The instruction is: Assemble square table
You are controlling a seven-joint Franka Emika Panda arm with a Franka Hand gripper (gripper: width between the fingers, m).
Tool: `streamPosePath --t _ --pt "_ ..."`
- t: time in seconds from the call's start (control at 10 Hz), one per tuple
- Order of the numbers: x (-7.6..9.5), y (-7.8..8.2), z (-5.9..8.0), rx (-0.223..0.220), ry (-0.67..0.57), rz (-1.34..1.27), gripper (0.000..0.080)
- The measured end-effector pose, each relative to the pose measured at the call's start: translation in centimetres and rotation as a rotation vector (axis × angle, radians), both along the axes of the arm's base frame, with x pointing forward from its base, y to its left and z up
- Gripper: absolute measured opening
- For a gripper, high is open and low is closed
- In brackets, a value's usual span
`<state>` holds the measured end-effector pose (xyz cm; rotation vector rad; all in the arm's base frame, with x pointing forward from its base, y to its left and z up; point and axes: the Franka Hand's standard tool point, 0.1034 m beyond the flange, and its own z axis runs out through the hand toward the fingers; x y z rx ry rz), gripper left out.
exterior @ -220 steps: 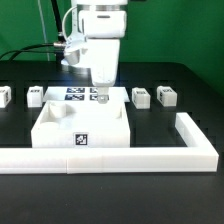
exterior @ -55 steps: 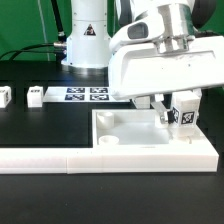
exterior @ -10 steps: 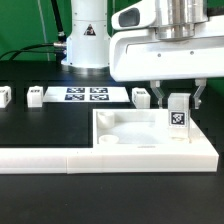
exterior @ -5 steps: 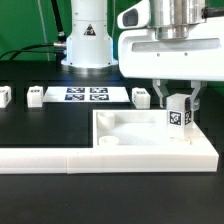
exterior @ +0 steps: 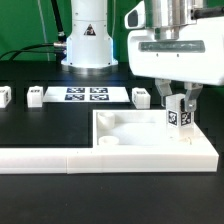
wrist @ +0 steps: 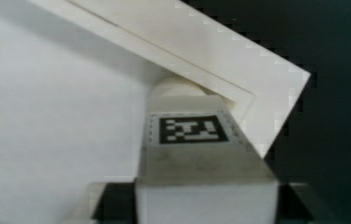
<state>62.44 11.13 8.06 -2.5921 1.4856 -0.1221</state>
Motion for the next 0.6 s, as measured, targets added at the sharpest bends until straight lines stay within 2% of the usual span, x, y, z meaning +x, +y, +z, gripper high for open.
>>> streamPosePath --t 0.1,0.2,0.3,0.4,0.6 --pt "-0.08 0.33 -0.06 -0.006 -0.002 0.05 0.0474" --pt "-0.13 0.52 -0.1 -0.013 -0.006 0.1 0.0589" --pt "-0.12 0.52 -0.11 -0.033 -0.019 0.232 0.0589" --pt "-0.15 0.64 -0.12 -0.05 -0.03 0.356 0.0637" --pt "-0.14 0.77 -0.1 -0.078 -0.047 0.557 0.0646"
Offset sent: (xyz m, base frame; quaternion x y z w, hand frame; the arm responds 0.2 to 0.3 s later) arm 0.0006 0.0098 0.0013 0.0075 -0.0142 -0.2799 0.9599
